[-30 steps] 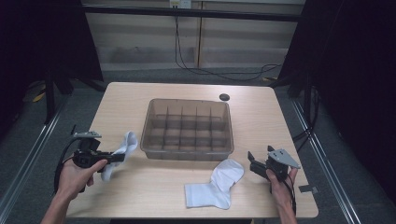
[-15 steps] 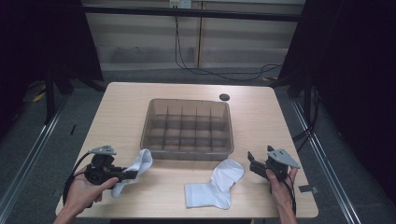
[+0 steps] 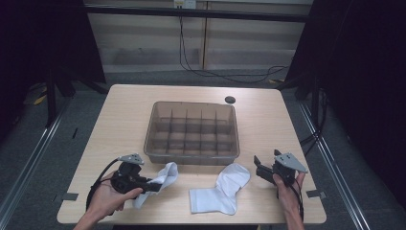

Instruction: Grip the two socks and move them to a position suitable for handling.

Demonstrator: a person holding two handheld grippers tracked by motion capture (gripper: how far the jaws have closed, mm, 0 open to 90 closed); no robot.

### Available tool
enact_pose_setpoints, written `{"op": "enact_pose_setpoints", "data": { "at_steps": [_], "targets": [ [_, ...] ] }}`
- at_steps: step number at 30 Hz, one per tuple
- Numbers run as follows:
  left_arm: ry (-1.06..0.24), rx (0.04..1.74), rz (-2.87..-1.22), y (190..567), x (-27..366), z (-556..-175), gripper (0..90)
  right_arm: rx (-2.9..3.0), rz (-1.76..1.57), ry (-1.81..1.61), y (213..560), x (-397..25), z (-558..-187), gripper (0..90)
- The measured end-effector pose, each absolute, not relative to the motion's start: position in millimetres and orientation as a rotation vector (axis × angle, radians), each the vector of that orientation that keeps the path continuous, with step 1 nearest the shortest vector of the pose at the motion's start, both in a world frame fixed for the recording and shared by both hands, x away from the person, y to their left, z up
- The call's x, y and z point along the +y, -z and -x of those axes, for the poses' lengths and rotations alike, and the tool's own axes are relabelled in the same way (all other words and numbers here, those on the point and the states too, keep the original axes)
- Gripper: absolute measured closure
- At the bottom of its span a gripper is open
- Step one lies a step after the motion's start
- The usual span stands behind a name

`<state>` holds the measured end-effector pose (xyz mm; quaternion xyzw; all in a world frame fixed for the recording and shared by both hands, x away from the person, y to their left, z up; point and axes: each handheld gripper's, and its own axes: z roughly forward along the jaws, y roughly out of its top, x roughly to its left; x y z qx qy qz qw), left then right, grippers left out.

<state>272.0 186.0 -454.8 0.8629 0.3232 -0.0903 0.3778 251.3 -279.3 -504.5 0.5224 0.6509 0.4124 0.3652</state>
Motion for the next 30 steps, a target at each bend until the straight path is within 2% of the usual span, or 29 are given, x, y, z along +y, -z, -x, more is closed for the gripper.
{"op": "enact_pose_setpoints", "data": {
  "at_steps": [5, 10, 12, 17, 20, 26, 30],
  "targets": [
    [0.275, 0.814, -2.223, 468, 172, -278, 76.7, 1.675, -1.343, -1.066, 505, -280, -251, 18.0],
    [0.316, 0.871, -2.239, 485, 162, -287, 76.3, 1.673, -1.344, -1.067, 505, -280, -251, 17.9],
    [0.287, 0.860, -2.265, 488, 160, -287, 76.0, 1.671, -1.346, -1.067, 505, -280, -251, 17.8],
    [0.309, 0.845, -2.241, 492, 158, -286, 74.2, 1.671, -1.349, -1.071, 505, -280, -251, 17.7],
    [0.310, 0.830, -2.245, 491, 157, -285, 68.9, 1.674, -1.345, -1.070, 505, -280, -251, 17.7],
    [0.287, 0.794, -2.270, 487, 156, -283, 52.2, 1.676, -1.345, -1.072, 505, -280, -251, 17.2],
    [0.277, 0.774, -2.239, 479, 159, -281, 47.9, 1.682, -1.357, -1.080, 505, -281, -252, 13.1]
  ]
}}
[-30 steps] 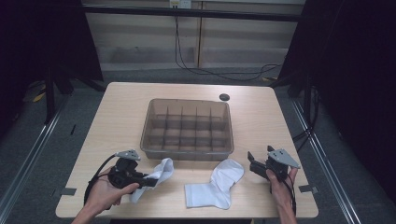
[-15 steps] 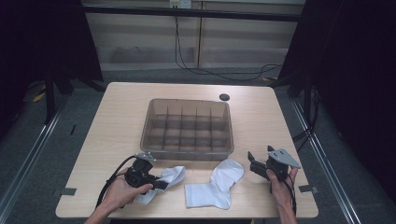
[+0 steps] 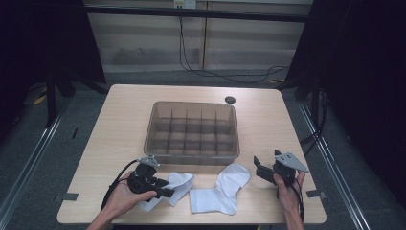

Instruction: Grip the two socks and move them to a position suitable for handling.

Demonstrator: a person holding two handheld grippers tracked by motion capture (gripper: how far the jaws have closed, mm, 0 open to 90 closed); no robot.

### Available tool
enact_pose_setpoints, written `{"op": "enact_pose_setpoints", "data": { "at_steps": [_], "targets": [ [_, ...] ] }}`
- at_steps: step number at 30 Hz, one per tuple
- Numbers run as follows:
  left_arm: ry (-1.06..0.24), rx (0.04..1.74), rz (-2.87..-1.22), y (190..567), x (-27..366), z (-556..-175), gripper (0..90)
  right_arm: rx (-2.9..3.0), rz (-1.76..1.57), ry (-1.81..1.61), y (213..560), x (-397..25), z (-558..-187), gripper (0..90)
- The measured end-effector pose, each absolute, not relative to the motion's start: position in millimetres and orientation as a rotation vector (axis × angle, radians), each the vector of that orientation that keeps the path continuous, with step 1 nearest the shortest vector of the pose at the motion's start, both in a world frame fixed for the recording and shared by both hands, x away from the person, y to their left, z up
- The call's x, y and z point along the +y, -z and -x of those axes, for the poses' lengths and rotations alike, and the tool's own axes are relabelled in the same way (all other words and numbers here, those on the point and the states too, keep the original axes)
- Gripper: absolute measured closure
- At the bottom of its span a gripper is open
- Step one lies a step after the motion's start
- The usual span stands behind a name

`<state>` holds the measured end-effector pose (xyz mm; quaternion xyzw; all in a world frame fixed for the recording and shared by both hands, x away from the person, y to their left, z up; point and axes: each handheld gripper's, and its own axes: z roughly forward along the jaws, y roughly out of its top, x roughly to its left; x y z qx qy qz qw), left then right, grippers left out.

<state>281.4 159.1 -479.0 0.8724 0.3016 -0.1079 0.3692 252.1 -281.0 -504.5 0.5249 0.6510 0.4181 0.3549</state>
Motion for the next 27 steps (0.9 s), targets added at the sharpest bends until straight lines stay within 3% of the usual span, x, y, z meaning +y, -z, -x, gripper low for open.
{"op": "enact_pose_setpoints", "data": {
  "at_steps": [9, 17, 23, 27],
  "targets": [
    [0.167, 0.749, -2.212, 463, 164, -277, 44.1, 1.666, -1.383, -1.082, 505, -283, -253, 16.0],
    [0.074, 0.686, -2.214, 451, 153, -264, 61.3, 1.711, -1.412, -1.011, 505, -279, -257, 22.7],
    [0.092, 0.702, -2.210, 450, 141, -262, 65.4, 1.746, -1.442, -0.997, 504, -278, -255, 22.6],
    [0.111, 0.690, -2.222, 451, 128, -258, 62.9, 1.778, -1.411, -1.028, 495, -271, -248, 20.0]
  ]
}}
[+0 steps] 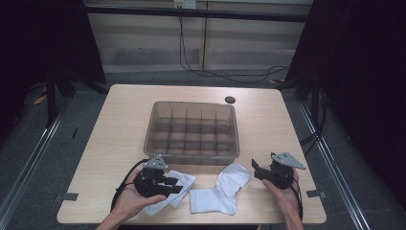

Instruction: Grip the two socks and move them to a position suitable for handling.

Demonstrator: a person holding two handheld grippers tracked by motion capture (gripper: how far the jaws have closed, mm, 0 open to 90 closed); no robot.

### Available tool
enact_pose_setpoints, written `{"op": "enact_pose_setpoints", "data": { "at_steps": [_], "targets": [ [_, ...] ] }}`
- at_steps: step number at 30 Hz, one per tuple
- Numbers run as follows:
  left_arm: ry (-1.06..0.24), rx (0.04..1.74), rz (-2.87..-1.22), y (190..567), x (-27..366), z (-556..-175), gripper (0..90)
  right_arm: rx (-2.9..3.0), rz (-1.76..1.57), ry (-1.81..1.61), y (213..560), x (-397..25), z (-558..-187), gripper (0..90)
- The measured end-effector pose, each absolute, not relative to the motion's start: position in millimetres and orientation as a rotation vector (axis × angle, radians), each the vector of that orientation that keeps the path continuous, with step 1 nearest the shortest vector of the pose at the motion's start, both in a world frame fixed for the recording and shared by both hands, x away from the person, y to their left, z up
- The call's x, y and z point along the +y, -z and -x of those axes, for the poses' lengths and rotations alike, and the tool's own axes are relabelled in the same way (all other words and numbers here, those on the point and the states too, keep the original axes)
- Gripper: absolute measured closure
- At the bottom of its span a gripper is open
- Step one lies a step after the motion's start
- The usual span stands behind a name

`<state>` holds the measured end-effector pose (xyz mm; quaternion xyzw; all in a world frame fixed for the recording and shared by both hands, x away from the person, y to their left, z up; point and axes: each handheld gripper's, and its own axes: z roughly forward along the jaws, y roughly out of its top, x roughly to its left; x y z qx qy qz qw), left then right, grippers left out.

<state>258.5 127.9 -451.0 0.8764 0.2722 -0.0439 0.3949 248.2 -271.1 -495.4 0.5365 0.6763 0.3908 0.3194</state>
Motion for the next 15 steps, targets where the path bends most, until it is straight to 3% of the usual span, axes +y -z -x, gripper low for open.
{"op": "enact_pose_setpoints", "data": {
  "at_steps": [6, 11, 15],
  "targets": [
    [0.156, 0.622, -2.240, 454, 106, -251, 67.3, 1.892, -1.364, -1.076, 483, -259, -237, 23.5],
    [0.171, 0.593, -2.273, 464, 86, -245, 78.4, 2.016, -1.339, -1.138, 480, -247, -230, 44.3],
    [0.189, 0.552, -2.307, 472, 74, -238, 80.7, 2.098, -1.321, -1.119, 485, -238, -231, 59.8]
  ]
}}
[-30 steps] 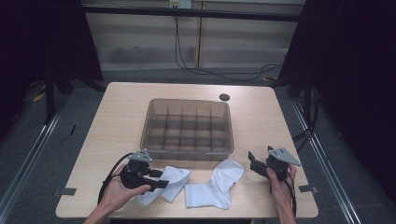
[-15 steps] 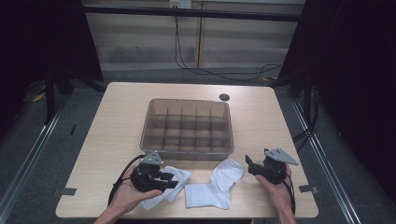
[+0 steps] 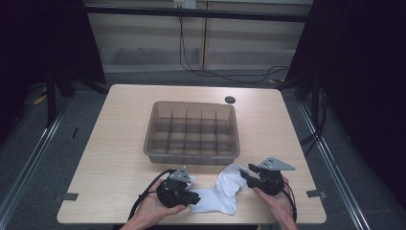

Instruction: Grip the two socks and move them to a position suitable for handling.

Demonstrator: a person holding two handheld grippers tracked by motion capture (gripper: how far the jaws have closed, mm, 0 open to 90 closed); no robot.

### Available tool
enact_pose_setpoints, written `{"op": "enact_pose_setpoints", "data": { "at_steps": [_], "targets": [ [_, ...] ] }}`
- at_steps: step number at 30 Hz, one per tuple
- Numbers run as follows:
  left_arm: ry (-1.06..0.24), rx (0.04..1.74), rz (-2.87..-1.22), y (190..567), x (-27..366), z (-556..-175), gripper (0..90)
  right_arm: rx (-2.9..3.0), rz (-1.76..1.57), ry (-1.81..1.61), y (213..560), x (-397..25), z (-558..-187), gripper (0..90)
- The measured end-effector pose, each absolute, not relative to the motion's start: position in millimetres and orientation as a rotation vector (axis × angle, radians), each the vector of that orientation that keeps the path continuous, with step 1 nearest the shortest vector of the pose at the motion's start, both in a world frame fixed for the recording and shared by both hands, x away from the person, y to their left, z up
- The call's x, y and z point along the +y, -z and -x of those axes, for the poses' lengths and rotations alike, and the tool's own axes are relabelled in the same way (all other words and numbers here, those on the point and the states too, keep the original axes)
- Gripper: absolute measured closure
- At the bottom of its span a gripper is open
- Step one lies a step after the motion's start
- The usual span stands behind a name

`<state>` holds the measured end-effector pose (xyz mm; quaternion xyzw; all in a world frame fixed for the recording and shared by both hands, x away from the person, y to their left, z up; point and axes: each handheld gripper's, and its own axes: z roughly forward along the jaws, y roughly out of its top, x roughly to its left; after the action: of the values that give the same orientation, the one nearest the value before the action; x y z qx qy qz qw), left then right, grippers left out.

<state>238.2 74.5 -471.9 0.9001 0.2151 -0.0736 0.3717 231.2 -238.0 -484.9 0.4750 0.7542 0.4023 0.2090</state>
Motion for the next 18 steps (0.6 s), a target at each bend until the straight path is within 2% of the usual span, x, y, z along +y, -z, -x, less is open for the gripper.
{"op": "enact_pose_setpoints", "data": {
  "at_steps": [3, 6, 15, 18],
  "targets": [
    [0.207, 0.540, -2.331, 479, 69, -234, 80.6, 2.136, -1.304, -1.114, 488, -233, -233, 69.8],
    [0.216, 0.530, -2.349, 486, 65, -231, 80.5, 2.177, -1.288, -1.119, 490, -229, -233, 74.5],
    [0.223, 0.483, -2.351, 490, 75, -230, 80.3, 2.206, -1.312, -1.057, 496, -234, -238, 74.6],
    [0.202, 0.478, -2.356, 490, 83, -229, 79.6, 2.223, -1.312, -1.062, 500, -236, -236, 71.9]
  ]
}}
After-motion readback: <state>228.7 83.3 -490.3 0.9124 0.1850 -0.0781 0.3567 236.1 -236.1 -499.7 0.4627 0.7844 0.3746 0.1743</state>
